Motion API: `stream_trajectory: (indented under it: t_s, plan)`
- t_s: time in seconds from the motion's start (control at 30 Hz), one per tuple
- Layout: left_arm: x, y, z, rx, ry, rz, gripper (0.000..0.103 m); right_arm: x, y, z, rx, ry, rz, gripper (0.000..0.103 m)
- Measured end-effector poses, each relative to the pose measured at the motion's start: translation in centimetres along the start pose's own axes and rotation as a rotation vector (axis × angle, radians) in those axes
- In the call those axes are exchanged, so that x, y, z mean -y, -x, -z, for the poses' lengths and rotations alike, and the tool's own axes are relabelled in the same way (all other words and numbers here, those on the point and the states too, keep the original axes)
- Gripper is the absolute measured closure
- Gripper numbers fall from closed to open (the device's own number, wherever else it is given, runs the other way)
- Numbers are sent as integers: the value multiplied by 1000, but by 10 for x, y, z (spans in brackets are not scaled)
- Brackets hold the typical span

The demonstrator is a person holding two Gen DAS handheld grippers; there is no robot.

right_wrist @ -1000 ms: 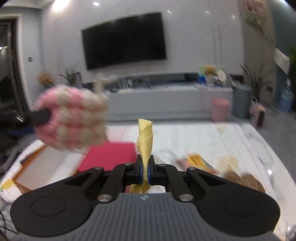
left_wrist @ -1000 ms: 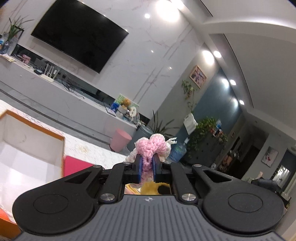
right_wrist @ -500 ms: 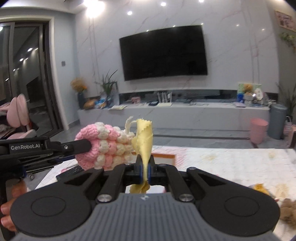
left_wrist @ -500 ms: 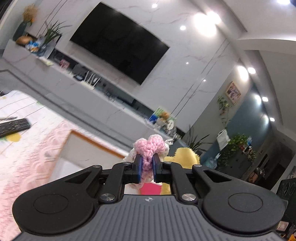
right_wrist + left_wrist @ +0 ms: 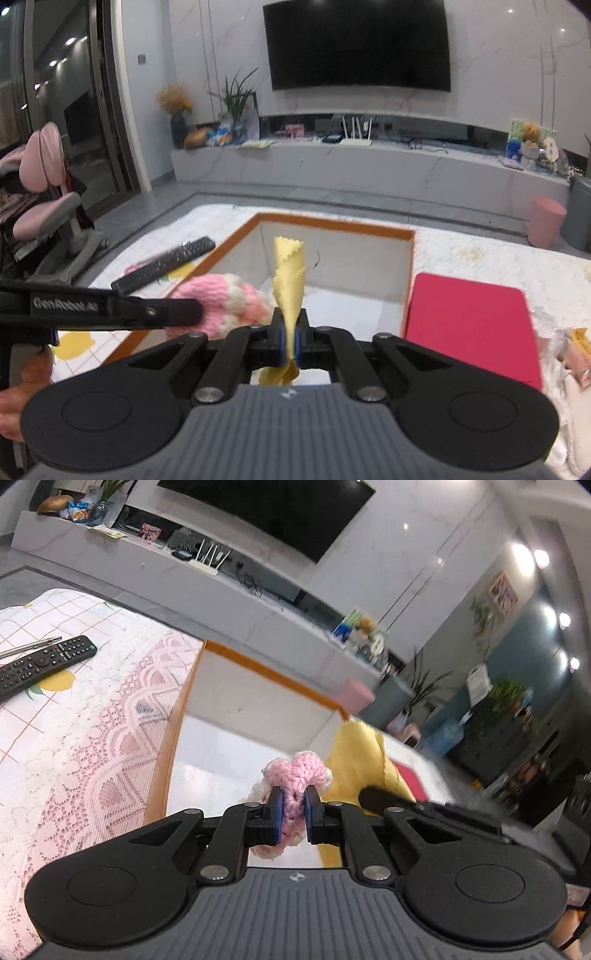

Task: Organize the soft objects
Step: 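Carry the pink ball with the left gripper while the right gripper carries the yellow cloth over the shoebox, then open the left gripper to drop the pink ball into the shoebox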

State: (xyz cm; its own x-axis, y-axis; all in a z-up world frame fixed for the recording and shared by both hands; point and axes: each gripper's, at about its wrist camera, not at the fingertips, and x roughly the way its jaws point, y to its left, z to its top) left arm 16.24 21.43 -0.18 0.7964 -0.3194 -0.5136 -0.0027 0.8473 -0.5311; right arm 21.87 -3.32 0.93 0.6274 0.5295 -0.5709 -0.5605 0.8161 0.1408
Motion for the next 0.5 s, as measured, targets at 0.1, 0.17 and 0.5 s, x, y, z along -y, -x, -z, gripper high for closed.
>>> stream_trajectory:
  t_s: [0.1,0.17,0.5]
  plan:
    - [3,1,8,-15,-48,-78,90,0,-10,-1,-18,8,-11,101]
    - [8,3,9,-12,-80,-142,90,3,-6,4,-22,7,-23,101]
    - [19,13,15,-28,-125,-284,86,10,-12,14,-63,16,-11,101]
